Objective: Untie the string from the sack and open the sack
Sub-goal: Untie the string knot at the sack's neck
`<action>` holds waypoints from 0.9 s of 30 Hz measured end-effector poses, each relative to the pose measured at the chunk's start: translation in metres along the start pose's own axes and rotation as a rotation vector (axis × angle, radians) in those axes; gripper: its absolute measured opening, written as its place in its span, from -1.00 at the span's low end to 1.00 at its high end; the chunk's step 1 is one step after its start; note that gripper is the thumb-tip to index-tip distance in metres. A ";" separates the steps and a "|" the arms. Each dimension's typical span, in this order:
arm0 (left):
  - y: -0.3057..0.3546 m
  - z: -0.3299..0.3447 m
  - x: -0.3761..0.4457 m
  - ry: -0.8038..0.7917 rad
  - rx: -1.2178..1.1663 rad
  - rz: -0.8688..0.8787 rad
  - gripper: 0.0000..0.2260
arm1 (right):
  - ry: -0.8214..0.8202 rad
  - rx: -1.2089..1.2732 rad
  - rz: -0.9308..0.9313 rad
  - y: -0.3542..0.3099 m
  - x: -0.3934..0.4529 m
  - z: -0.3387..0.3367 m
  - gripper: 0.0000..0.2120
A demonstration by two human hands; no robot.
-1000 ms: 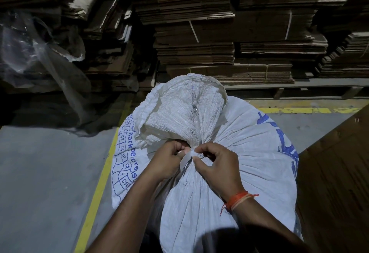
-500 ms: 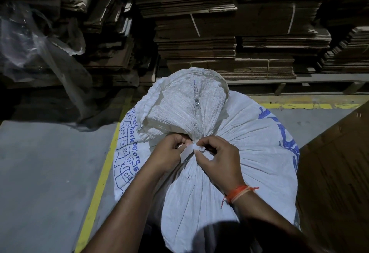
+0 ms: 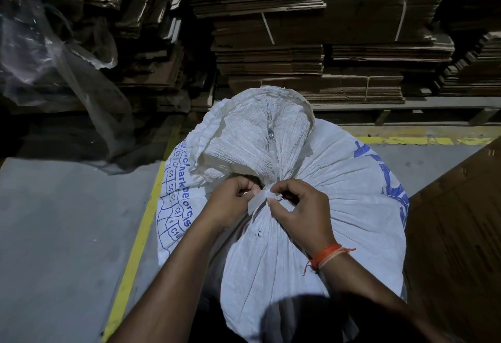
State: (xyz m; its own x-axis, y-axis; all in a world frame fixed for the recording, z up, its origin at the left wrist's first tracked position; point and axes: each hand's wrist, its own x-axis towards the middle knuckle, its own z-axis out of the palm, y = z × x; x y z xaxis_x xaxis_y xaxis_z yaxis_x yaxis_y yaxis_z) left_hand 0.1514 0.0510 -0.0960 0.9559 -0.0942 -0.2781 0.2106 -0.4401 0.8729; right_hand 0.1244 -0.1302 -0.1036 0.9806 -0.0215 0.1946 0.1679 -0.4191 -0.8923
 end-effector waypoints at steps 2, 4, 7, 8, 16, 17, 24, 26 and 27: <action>0.000 0.002 0.000 -0.001 -0.022 0.000 -0.81 | -0.006 0.002 0.003 0.000 0.000 0.000 -0.85; 0.001 0.005 0.001 -0.003 0.000 0.010 -0.77 | -0.020 0.006 -0.007 0.001 0.000 0.001 -0.86; 0.002 0.009 0.002 -0.011 0.031 0.034 -0.72 | -0.025 0.004 -0.019 0.002 0.000 0.001 -0.88; 0.003 0.010 0.001 -0.011 0.015 0.042 -0.72 | -0.024 0.006 -0.018 0.002 0.000 0.000 -0.88; 0.008 0.006 -0.004 -0.048 -0.025 0.028 -0.80 | -0.029 0.003 -0.005 0.000 0.000 -0.002 -0.88; 0.007 0.005 -0.004 -0.058 -0.026 0.024 -0.83 | -0.032 0.009 0.000 0.000 -0.001 -0.002 -0.88; 0.003 -0.004 -0.004 -0.008 0.061 -0.008 -0.89 | -0.027 0.013 0.010 -0.001 -0.001 -0.001 -0.88; 0.002 -0.005 -0.003 -0.009 0.056 -0.009 -0.89 | -0.027 0.018 0.013 -0.001 0.000 -0.001 -0.88; 0.001 -0.004 -0.002 -0.011 0.048 -0.009 -0.90 | -0.025 0.019 0.013 -0.001 0.000 -0.001 -0.88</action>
State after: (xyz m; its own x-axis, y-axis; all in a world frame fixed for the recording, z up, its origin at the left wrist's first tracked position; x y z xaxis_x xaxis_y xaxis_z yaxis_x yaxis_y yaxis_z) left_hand 0.1508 0.0544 -0.0927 0.9517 -0.1003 -0.2903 0.2084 -0.4834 0.8502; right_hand 0.1238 -0.1303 -0.1023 0.9849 -0.0042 0.1733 0.1570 -0.4015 -0.9023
